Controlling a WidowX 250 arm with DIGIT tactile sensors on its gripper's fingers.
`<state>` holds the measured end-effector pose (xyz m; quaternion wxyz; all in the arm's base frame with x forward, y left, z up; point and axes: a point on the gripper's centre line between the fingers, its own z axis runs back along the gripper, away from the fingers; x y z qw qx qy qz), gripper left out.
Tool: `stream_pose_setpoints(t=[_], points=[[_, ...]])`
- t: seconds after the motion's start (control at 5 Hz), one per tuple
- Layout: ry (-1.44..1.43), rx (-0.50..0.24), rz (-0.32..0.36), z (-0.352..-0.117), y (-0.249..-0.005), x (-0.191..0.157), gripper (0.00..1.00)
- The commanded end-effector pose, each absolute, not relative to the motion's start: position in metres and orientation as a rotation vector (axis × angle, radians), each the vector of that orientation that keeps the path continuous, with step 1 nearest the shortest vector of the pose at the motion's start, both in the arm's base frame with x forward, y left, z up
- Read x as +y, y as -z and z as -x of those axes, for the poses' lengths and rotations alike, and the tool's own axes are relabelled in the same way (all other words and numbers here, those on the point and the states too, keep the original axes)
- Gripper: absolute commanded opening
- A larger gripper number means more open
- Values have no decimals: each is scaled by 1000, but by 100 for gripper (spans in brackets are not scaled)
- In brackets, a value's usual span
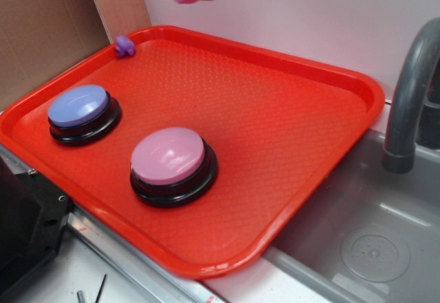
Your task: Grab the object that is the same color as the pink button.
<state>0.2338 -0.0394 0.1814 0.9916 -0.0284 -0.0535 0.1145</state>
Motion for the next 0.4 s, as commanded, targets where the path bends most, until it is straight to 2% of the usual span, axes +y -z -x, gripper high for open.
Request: stream_pose_setpoints(t=[0.0,0.2], points=[[-292,-210,62,-194,-210,-21,0],[-287,-178,42,-190,-210,-17,0]])
